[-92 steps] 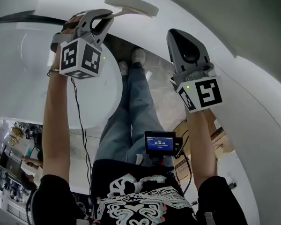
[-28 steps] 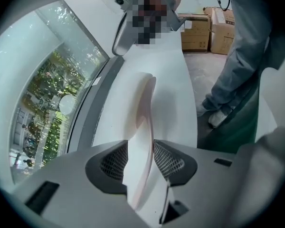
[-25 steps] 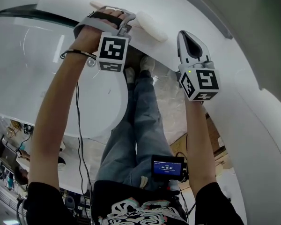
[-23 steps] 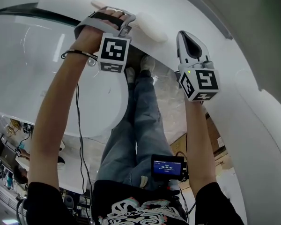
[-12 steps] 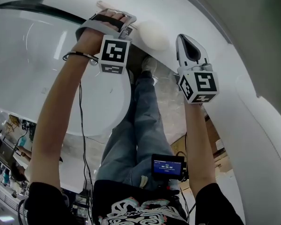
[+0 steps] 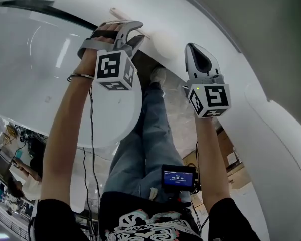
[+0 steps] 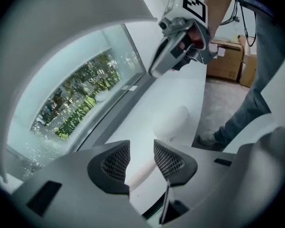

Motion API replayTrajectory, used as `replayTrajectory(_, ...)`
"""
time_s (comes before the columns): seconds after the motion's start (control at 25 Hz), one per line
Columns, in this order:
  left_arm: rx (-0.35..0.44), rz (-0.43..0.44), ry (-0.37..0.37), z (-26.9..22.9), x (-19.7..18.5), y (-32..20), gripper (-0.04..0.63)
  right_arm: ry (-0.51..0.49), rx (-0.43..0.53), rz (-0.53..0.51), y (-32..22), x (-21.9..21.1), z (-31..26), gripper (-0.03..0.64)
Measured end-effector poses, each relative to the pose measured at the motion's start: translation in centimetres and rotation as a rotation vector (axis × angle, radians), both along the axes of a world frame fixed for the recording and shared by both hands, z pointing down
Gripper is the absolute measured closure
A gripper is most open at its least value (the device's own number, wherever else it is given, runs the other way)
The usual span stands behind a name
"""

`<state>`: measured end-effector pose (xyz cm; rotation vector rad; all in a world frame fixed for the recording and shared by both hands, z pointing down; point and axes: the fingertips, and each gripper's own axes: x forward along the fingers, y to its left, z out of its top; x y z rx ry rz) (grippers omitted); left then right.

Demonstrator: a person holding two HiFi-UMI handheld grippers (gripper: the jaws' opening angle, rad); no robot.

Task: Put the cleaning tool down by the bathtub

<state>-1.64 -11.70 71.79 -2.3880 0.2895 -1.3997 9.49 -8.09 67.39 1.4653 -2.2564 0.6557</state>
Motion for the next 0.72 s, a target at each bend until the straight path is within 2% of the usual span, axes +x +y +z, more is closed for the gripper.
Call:
replayTrajectory(0.12,0.019,-0.084,0.098,-3.7,-1.1,0.2,0.46,0.001,0.025,-0.036,-0.2,-1.9,-2.6,0.589)
replayTrajectory(0.32,-0.007,-0.247,0.205,-9.3,-3.1,2.0,0.513,-0.018,0.041,-0.057,0.8,-4.4,-7.7,0.589)
replayTrajectory(0.48,0.013,-0.389,0.344,-15.7,-4.3,0.8,0.563,-0.019,0.123,-0.108,-0.4,-6.1,-13.0,0.589)
replayTrajectory(0.6,-0.033,-0.486,0.452,-20.8,-5.6,1.2,0.574,-0.02,0.157,-0.117,0.0,-7.1,-17.6,0.589)
replayTrajectory(0.72,-0.069,-0.562,0.514,-26.1,-7.2,2.0,0.577,-0.021,0.169,-0.117,0.8,-7.6,-22.7,0.589)
